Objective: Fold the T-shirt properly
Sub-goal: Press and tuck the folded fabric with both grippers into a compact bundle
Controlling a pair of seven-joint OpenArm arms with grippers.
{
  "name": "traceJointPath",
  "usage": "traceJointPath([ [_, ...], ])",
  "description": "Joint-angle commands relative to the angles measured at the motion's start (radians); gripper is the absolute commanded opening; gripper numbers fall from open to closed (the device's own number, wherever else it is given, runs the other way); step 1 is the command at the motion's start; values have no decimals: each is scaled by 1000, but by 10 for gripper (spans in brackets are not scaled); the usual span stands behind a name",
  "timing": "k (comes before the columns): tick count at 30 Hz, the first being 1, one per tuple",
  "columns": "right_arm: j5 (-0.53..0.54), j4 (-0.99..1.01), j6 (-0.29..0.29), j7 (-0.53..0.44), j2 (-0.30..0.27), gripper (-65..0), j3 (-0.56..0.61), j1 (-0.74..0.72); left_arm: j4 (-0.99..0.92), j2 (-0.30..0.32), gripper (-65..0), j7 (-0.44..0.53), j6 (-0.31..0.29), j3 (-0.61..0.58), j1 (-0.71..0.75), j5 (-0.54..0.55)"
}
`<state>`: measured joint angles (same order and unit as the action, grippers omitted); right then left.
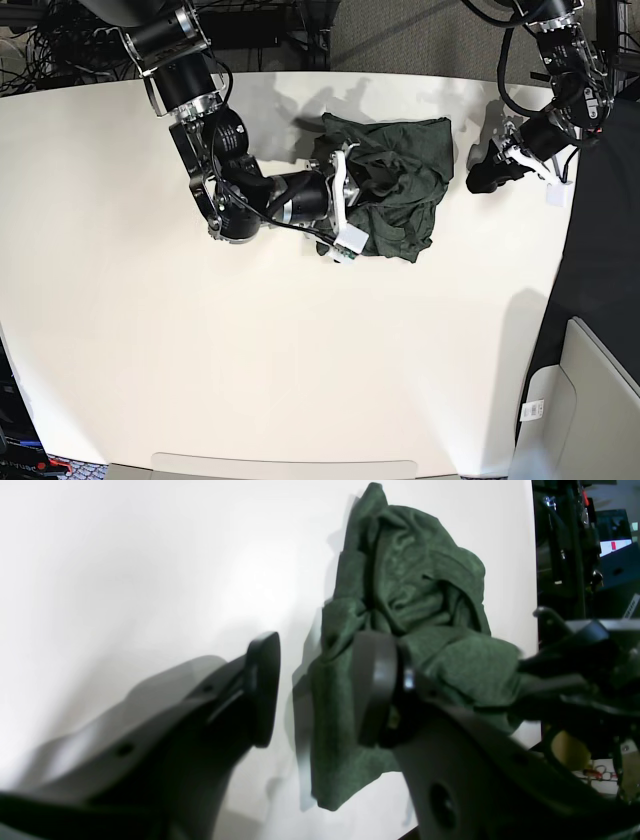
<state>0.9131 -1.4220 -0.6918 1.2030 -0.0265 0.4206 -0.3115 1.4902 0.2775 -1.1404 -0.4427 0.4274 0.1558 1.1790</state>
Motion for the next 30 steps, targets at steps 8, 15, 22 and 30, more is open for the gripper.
traceJointPath([
  [8,28,-15,-6,-18,119,-568,45,-108,14,1,-410,10,-9,4,-5,25],
  [15,28,76,-6,-16,184,-568,258,-193,14,-1,-410,12,-9,11,-5,25],
  [22,33,74,-6,-16,184,-566,330,-209,14,6,-410,20,-9,12,0,23],
  [30,34,-26,-6,-16,184,-328,315,-186,14,7,-410,21,-9,14,1,23],
])
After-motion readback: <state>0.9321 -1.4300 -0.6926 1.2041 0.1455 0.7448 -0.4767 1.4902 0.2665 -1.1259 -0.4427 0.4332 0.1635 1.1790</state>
